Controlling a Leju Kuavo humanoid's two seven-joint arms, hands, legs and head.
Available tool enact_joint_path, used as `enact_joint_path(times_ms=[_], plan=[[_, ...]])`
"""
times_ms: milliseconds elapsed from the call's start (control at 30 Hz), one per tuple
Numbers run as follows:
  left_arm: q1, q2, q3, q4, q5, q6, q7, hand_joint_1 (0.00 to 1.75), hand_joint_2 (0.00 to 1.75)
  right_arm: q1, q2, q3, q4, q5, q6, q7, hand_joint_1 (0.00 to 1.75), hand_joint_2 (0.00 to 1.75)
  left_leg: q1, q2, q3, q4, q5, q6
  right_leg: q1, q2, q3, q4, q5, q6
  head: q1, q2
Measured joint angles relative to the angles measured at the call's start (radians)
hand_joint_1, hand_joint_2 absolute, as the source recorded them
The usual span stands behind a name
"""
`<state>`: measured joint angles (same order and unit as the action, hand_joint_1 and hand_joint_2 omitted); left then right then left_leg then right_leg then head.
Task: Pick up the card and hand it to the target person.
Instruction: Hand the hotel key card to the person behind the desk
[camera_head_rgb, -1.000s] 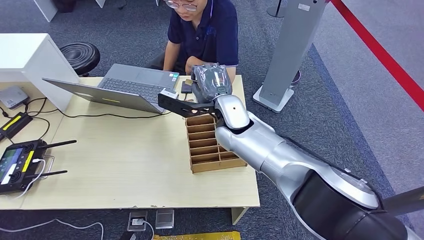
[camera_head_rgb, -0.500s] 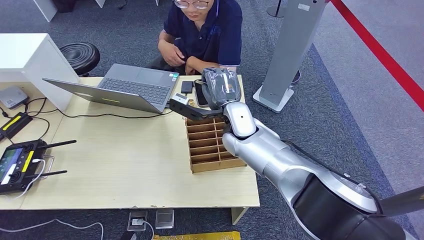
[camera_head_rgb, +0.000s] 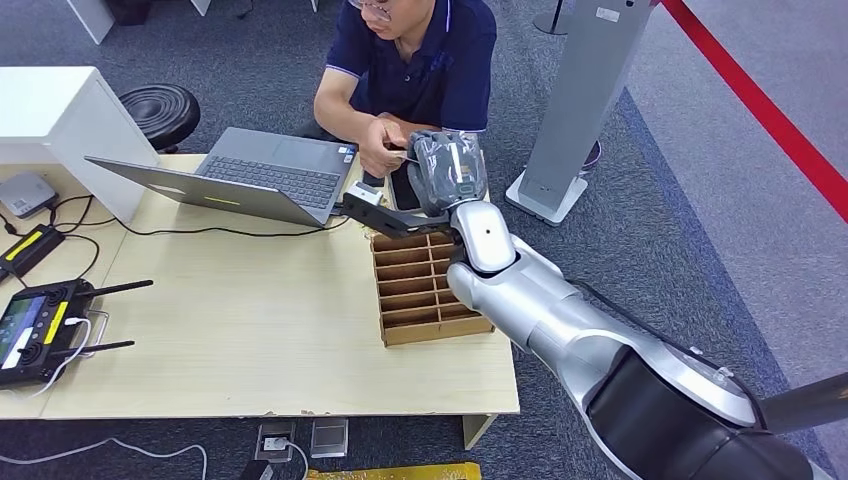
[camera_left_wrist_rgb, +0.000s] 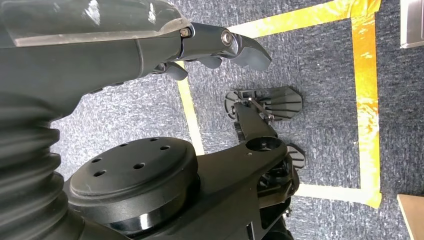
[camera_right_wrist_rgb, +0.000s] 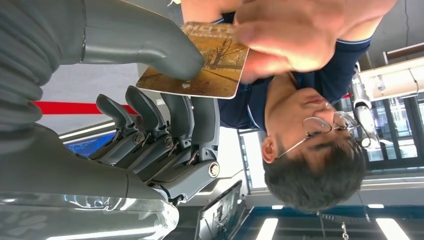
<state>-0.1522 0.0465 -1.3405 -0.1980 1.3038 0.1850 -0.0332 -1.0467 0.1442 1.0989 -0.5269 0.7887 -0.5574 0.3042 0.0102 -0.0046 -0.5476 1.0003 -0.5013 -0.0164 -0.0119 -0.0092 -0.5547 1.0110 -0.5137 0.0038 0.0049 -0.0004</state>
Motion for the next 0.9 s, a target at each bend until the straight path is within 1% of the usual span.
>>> enact_joint_path(times_ms=[167, 267, 300, 400, 533, 667, 767, 900], plan=[[-0.001, 0.000, 0.000, 0.000, 0.001, 0.000, 0.000, 0.00, 1.75, 0.001, 0.000, -0.004, 0.001, 0.000, 0.000, 0.000, 1.59, 1.75, 0.000, 0.000, 0.000, 0.000, 0.000, 0.000, 0.000, 0.000, 0.000, 0.000, 0.000, 0.000, -0.001, 0.000], [-0.001, 0.000, -0.001, 0.000, 0.001, 0.000, 0.000, 0.00, 1.75, 0.001, 0.000, -0.006, 0.004, 0.000, 0.000, 0.000, 0.40, 1.75, 0.000, 0.000, 0.000, 0.000, 0.000, 0.000, 0.000, 0.000, 0.000, 0.000, 0.000, 0.000, 0.000, 0.000], [-0.002, 0.000, -0.001, 0.000, 0.001, -0.001, -0.002, 0.00, 1.31, 0.001, 0.000, -0.006, 0.005, 0.000, 0.000, 0.000, 0.00, 1.75, 0.000, 0.000, 0.000, 0.000, 0.000, 0.000, 0.000, 0.000, 0.000, 0.000, 0.000, 0.000, 0.000, 0.000], [-0.002, 0.000, -0.002, 0.000, -0.001, -0.005, -0.010, 0.00, 0.00, 0.002, 0.000, -0.008, 0.006, -0.001, 0.001, -0.001, 0.00, 1.75, 0.000, 0.000, 0.000, 0.000, 0.000, 0.000, 0.000, 0.000, 0.000, 0.000, 0.000, 0.000, 0.000, 0.000], [-0.002, 0.000, -0.002, 0.000, 0.006, -0.006, -0.017, 0.00, 0.00, 0.003, 0.000, -0.015, 0.006, -0.011, -0.001, -0.008, 0.00, 1.75, 0.000, 0.000, 0.000, 0.000, 0.000, 0.000, 0.000, 0.000, 0.000, 0.000, 0.000, 0.000, 0.000, 0.000], [0.001, 0.000, -0.002, 0.000, 0.021, 0.001, -0.020, 0.00, 0.00, 0.018, -0.002, -0.036, -0.011, -0.077, -0.009, -0.050, 0.00, 1.75, 0.000, 0.000, 0.000, 0.000, 0.000, 0.000, 0.000, 0.000, 0.000, 0.000, 0.000, 0.000, -0.001, 0.000], [0.009, 0.000, -0.001, 0.000, 0.036, 0.010, -0.029, 0.00, 0.00, 0.057, -0.018, -0.072, -0.074, -0.202, 0.011, -0.102, 0.00, 1.75, 0.000, 0.000, 0.000, 0.000, 0.000, 0.000, 0.000, 0.000, 0.000, 0.000, 0.000, 0.000, -0.001, 0.000], [0.025, 0.002, -0.001, 0.000, 0.052, 0.016, -0.034, 0.00, 0.00, 0.135, -0.063, -0.131, -0.201, -0.405, 0.081, -0.171, 0.00, 1.75, 0.000, 0.000, 0.000, 0.000, 0.000, 0.000, 0.000, 0.000, 0.000, 0.000, 0.000, 0.000, 0.001, 0.000]])
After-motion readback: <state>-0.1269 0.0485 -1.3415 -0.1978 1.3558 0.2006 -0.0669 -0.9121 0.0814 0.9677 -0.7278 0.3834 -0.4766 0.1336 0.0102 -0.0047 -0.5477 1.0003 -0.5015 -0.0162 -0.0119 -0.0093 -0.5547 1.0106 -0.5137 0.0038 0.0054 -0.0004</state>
